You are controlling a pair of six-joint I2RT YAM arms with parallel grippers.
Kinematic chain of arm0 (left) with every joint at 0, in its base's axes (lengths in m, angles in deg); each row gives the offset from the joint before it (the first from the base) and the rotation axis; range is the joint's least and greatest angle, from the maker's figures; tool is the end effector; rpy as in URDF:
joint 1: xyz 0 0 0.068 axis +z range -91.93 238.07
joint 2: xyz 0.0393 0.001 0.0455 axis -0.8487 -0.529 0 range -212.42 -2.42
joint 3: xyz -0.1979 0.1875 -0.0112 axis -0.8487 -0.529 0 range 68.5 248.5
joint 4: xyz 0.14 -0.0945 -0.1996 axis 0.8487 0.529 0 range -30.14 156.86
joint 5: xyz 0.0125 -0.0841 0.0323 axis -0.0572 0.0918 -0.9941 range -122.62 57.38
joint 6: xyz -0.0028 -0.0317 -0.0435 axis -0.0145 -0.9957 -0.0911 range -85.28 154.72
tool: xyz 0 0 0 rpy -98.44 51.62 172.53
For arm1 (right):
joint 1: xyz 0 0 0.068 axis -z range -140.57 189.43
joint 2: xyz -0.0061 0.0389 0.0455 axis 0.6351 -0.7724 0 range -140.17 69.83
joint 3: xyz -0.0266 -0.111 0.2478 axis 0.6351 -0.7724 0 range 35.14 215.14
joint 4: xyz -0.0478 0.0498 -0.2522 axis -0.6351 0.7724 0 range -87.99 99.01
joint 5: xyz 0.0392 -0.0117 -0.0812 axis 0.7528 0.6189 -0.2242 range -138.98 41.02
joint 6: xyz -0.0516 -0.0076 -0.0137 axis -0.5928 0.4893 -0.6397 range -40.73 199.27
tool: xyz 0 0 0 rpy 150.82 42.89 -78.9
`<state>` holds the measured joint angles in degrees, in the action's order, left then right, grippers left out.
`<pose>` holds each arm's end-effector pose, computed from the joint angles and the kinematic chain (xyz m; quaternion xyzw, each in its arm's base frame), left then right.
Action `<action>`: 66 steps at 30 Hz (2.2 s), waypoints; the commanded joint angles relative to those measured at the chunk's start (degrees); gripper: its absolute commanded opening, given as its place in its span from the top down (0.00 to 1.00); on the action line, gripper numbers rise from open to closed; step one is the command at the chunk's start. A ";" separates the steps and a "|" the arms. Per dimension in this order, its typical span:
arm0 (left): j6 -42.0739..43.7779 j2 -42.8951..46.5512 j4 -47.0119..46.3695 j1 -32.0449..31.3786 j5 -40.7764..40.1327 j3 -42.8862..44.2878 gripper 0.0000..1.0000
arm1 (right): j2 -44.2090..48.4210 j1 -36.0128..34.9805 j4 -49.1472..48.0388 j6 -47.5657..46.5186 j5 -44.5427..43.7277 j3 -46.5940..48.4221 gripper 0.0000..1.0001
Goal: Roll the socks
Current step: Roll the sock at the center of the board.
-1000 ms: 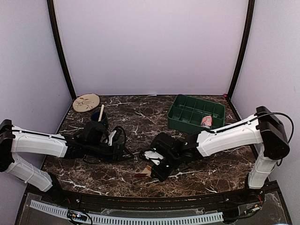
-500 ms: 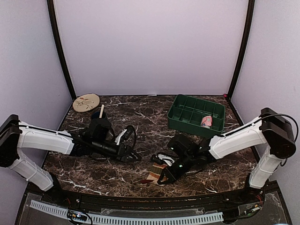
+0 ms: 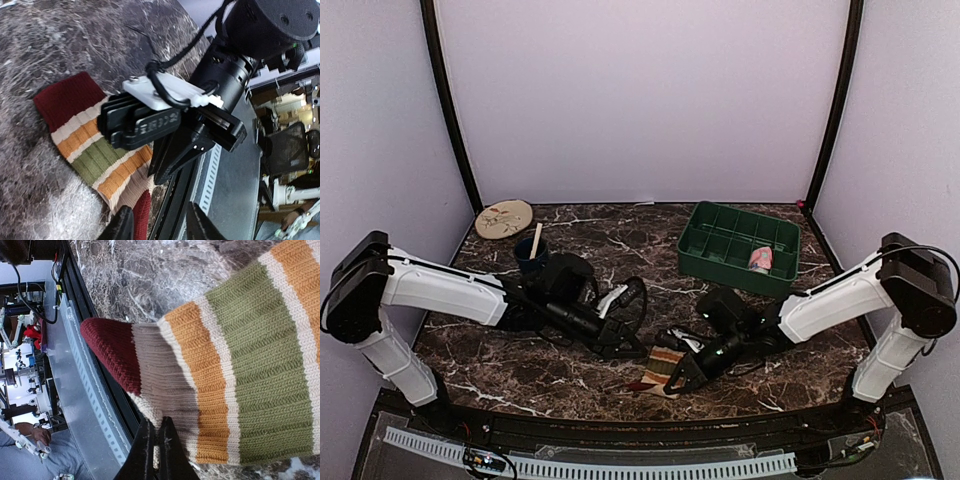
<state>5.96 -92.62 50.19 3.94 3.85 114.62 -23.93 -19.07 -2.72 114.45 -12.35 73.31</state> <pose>0.1724 -0.2743 0.1923 0.3268 0.7876 -0.5007 0.1489 0.1334 0.2584 0.1292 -0.2838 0.8548 0.4345 0.0016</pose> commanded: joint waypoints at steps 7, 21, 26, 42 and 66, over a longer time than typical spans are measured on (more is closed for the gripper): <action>7.21 -1.08 6.52 -2.93 -2.57 3.26 0.81 | 1.77 0.75 -3.15 1.97 0.62 -3.04 1.00; 15.34 7.10 11.35 -11.71 -19.91 3.96 1.00 | 0.27 2.48 -1.76 2.09 1.00 -4.21 1.00; 17.70 5.03 12.56 -16.18 -22.99 5.17 1.00 | -0.26 3.03 -1.30 2.25 1.31 -4.20 1.00; 27.03 -2.93 17.12 -25.41 -37.81 10.45 1.00 | -1.69 3.57 1.16 1.57 2.40 -2.45 1.00; 26.73 -13.16 18.93 -24.58 -43.65 15.68 1.00 | -2.06 3.73 3.21 0.16 2.84 -0.86 1.00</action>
<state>32.78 -104.55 66.82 -21.33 -38.95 128.70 -25.17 -15.71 -0.41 115.32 -9.73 71.34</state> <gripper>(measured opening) 0.021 0.010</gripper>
